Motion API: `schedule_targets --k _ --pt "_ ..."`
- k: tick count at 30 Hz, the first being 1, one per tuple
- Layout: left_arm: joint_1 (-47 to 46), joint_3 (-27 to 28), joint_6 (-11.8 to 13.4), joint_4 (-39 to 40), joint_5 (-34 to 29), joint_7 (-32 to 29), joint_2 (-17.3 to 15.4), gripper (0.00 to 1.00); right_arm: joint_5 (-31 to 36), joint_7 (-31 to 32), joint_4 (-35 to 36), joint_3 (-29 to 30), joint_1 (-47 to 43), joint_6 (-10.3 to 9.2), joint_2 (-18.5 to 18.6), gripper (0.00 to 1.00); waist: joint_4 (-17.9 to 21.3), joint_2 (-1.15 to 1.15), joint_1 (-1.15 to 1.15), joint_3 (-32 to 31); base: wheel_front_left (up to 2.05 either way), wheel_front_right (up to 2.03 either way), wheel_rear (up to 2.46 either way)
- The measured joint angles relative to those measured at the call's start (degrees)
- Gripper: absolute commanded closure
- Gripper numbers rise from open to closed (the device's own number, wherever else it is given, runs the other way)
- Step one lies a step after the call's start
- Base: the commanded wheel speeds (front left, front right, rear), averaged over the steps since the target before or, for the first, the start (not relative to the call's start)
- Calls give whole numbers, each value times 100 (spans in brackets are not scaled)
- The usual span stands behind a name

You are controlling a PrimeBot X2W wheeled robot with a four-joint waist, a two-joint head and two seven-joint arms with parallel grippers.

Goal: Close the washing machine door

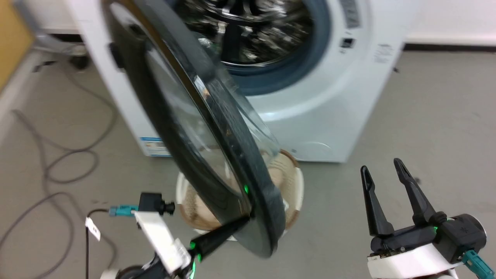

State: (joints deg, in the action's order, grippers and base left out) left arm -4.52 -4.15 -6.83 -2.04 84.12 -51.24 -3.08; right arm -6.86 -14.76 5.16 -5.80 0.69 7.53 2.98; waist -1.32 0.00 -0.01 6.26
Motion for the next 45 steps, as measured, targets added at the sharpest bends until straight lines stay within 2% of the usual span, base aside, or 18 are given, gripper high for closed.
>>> schedule_targets --k 3,10,19,24,30,32,36,38,40,42,44,45 --pt "-246 -215 -24 -112 -179 634 -4 100 -12 0 34 0 20 0 0 0 304 0 0 100 0 0 0" --pt "-913 -866 -38 -274 30 2067 15 100 -56 0 35 5 27 0 1 0 885 0 0 301 0 0 0" --pt "-2028 -1463 -40 -1239 54 3936 26 100 -137 0 33 -21 121 0 1 0 1331 0 0 480 0 0 0" --pt "-2459 -1780 -40 -1678 74 4432 30 100 -137 0 22 -4 121 0 1 0 1327 0 1 507 0 0 0" --pt "-2451 -2137 -40 -1660 73 4522 -40 100 -148 0 -7 62 120 0 1 0 1165 0 0 402 0 0 0" --pt "-2276 -2310 -41 -1497 66 4459 -188 100 -180 0 -34 82 104 0 1 0 1090 0 1 320 0 0 0" --pt "-1580 -3034 -41 -1146 -544 4398 -1054 100 -179 0 -79 125 4 0 0 0 838 0 0 63 0 0 0" --pt "-1417 -3409 -40 -1080 -1174 4608 -1590 100 -178 0 -79 158 -49 0 -2 0 717 0 1 -42 0 0 0" --pt "-1329 -3685 -41 -1035 -1806 5079 -2043 100 -174 0 -82 213 -97 0 -1 0 581 0 1 -133 0 0 0" --pt "-1306 -3817 -41 -1091 -2365 5691 -2354 100 -171 0 -86 256 -155 0 -2 0 448 0 1 -232 0 0 0" --pt "-1290 -3688 -24 -1279 -2815 6339 -2515 100 -169 0 -85 276 -224 0 -1 0 314 0 1 -337 0 0 0" --pt "-1263 -3478 80 -1338 -2943 6499 -2525 100 -169 1 -86 277 -264 0 -2 0 250 0 1 -387 0 0 0"
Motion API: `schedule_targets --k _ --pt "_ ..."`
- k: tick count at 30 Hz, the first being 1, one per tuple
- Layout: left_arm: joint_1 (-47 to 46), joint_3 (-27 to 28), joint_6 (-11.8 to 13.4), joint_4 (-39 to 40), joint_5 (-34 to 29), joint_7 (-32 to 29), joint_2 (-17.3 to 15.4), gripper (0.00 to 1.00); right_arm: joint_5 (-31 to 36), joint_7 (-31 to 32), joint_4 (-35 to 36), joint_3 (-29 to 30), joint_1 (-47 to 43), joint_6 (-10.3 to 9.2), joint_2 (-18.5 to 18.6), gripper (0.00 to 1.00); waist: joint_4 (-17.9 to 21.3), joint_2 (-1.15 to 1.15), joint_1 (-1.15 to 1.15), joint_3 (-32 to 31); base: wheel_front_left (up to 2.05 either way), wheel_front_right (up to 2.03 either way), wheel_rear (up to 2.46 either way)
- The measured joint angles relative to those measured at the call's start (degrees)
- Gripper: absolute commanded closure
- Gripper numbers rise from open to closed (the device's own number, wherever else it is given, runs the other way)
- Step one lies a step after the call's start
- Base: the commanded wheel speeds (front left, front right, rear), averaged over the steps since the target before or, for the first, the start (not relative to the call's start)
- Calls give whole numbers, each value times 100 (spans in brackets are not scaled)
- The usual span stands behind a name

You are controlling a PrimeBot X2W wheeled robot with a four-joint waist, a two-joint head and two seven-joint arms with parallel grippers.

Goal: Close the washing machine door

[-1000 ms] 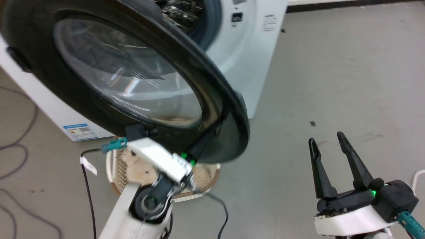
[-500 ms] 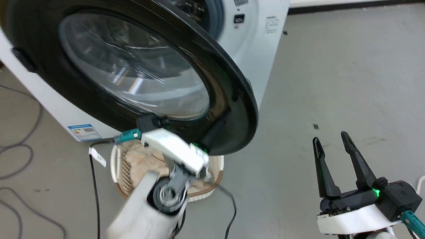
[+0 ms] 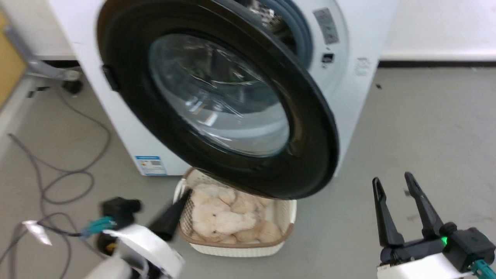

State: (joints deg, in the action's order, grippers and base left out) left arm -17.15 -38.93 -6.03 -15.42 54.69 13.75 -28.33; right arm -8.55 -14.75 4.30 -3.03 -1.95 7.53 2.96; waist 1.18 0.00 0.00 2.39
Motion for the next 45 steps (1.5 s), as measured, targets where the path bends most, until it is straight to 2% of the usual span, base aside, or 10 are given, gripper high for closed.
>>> schedule_targets --k 7,14,15,16,20,29,30,31,37,45 --pt "650 1922 672 1089 -1836 100 447 100 -29 -1 22 94 -154 0 -2 0 -430 0 0 -229 0 0 0" --pt "1790 2441 638 1494 -3184 100 1217 98 -47 -1 15 92 -238 0 -1 0 -643 0 0 -327 0 0 0" --pt "1890 2475 650 1492 -3381 100 1285 61 -48 -1 13 90 -240 0 -1 0 -647 0 0 -327 0 0 0" --pt "1976 2497 693 1486 -3618 100 1329 0 -55 -1 10 94 -242 0 -1 0 -649 0 0 -324 0 0 0" --pt "2188 2672 650 1524 -4075 100 1634 0 -43 -1 -27 52 -242 0 -1 0 -653 0 0 -303 0 0 0" --pt "2319 3092 221 1627 -4513 100 2056 0 -154 -1 -146 53 -246 -1 0 0 -674 0 0 -255 0 0 0" --pt "2318 3123 176 1627 -4543 100 2080 0 -163 0 -172 26 -251 -1 0 68 -683 0 0 -248 0 0 0" --pt "2318 3144 141 1628 -4570 100 2105 0 -157 -1 -168 -13 -252 -1 0 100 -696 0 0 -236 0 0 0" --pt "2279 3201 25 1685 -4712 100 2216 0 55 -1 -188 -391 -198 0 111 100 -792 0 0 -111 0 0 0" --pt "2027 3205 -71 1779 -4805 100 2348 0 -70 14 -1048 -1188 765 0 1049 100 -1007 0 0 326 0 0 0"
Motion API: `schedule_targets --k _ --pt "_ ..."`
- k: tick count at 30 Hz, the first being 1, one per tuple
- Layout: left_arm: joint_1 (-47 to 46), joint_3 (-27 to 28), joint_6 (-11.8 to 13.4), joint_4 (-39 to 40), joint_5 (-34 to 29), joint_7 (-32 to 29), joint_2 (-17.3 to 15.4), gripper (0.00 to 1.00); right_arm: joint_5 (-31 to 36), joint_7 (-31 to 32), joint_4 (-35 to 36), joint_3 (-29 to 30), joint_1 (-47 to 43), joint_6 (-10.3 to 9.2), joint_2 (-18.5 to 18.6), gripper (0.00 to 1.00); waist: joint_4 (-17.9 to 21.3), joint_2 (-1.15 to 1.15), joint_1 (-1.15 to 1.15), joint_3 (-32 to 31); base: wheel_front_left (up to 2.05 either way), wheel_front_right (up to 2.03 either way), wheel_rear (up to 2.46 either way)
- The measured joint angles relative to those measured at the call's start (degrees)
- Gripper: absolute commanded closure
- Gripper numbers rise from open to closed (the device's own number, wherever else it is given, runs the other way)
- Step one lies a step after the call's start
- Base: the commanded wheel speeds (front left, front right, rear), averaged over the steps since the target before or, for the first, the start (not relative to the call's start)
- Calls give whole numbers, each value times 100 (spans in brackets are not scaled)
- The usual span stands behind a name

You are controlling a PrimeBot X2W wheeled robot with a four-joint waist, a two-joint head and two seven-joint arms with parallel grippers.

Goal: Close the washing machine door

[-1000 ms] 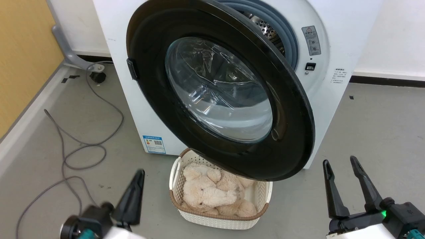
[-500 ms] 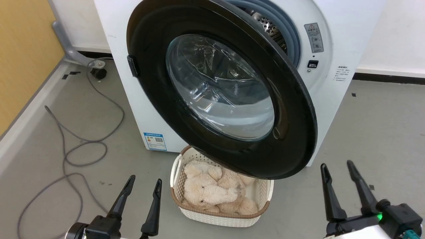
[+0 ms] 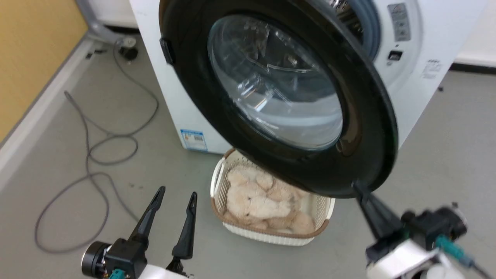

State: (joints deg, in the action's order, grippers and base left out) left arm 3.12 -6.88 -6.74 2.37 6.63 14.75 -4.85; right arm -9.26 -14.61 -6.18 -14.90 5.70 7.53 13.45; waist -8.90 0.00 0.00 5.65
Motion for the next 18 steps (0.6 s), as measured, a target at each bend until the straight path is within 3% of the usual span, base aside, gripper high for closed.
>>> schedule_targets --k 11,18 --pt "-408 -101 -48 93 -32 0 88 0 -662 151 -711 -24 1430 8 712 100 -245 0 0 677 0 0 0" --pt "-677 -144 -49 202 -49 0 138 0 -1033 299 -998 339 2127 5 1048 100 -385 0 -1 1091 0 0 0"
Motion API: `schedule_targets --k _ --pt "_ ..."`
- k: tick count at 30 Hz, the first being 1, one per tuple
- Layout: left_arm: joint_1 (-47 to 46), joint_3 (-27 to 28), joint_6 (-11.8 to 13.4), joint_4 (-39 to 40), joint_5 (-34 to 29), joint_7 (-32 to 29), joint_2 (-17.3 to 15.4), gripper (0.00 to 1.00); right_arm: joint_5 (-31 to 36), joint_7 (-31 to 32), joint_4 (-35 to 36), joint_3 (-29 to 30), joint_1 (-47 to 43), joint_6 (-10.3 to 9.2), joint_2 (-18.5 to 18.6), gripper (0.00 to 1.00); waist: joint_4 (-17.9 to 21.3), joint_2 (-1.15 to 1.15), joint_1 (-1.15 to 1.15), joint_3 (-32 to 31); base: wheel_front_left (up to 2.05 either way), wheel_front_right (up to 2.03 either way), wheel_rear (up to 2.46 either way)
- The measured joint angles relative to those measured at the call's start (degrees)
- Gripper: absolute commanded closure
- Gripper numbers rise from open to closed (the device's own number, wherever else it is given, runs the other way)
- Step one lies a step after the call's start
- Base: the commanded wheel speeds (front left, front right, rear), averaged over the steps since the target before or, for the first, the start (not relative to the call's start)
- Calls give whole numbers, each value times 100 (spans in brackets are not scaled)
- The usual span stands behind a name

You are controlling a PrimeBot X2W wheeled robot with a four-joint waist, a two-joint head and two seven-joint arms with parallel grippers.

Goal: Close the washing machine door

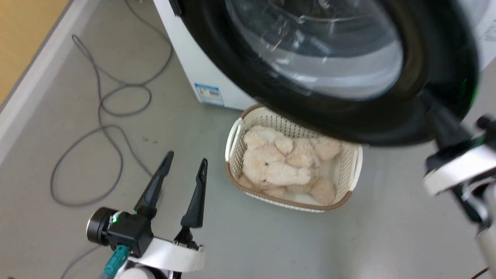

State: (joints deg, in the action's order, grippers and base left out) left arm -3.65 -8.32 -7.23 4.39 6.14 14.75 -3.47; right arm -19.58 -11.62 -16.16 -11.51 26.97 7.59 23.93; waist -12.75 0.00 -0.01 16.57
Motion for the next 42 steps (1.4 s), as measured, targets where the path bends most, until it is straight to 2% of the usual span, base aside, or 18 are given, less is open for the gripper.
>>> schedule_targets --k 11,24,35,42 --pt "-361 -69 -1 175 51 0 44 0 -341 482 -397 446 1294 0 283 100 -139 0 0 681 0 0 0" --pt "-529 -78 58 196 213 0 47 0 -524 747 -1274 672 2326 54 241 100 -170 0 0 1035 0 0 0" --pt "-569 -34 176 112 349 0 49 0 -578 387 -1667 638 2377 44 119 100 -92 0 0 783 0 0 0" --pt "-394 116 227 -137 410 0 53 0 -535 -76 -1454 570 1432 -5 67 100 81 0 0 210 0 0 0"
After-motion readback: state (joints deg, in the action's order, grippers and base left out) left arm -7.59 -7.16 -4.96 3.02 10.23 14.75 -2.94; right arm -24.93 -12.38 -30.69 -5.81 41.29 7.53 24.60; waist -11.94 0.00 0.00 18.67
